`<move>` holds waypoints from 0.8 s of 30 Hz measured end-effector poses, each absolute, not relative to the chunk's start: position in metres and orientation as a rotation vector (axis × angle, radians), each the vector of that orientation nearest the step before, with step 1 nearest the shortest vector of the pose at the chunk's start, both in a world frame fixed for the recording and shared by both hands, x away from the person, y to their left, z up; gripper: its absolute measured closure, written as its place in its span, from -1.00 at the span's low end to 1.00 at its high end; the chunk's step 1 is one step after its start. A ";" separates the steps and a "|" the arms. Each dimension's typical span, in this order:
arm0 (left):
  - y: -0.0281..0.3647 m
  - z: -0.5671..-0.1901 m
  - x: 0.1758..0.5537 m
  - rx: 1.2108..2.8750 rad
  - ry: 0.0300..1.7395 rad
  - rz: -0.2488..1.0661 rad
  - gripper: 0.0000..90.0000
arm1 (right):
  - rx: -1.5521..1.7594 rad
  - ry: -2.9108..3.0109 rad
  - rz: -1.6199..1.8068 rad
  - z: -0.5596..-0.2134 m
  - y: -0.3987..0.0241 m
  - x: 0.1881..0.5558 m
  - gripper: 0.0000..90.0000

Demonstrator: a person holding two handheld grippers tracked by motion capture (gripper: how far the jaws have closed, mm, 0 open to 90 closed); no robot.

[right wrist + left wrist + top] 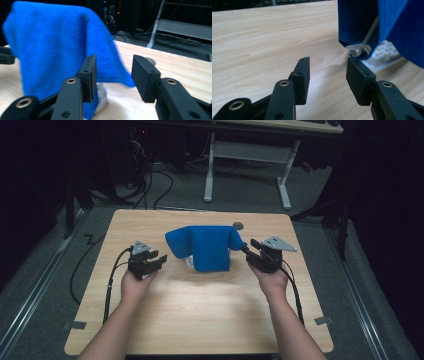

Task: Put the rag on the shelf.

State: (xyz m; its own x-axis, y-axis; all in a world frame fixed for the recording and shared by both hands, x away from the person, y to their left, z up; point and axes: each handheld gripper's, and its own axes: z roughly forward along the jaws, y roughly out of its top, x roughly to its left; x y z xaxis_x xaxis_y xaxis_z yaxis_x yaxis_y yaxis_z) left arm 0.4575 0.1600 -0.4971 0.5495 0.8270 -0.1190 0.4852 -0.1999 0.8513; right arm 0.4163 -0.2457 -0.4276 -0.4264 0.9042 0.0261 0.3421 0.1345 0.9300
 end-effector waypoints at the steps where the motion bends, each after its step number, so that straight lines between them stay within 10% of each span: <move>1: 0.160 -0.498 0.455 1.847 1.074 0.454 0.22 | 1.192 1.850 1.289 -0.428 -0.244 0.415 0.17; 7: 0.154 -0.501 0.430 1.855 1.024 0.441 0.20 | 1.243 1.865 1.252 -0.440 -0.237 0.430 0.14; 11: 0.156 -0.502 0.415 1.836 0.999 0.429 0.20 | 1.235 1.893 1.213 -0.449 -0.236 0.436 0.93; 24: 0.161 -0.501 0.392 1.825 0.941 0.454 0.20 | 1.251 1.814 1.093 -0.426 -0.247 0.482 0.96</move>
State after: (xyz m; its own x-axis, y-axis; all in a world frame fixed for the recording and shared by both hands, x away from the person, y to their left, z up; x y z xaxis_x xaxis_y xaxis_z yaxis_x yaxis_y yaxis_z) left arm 0.3920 0.1613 -0.5012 0.6278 0.7715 -0.1033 0.3995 -0.2054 0.8935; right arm 0.4823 -0.2474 -0.4262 -0.3169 0.9464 -0.0631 0.3862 0.1895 0.9027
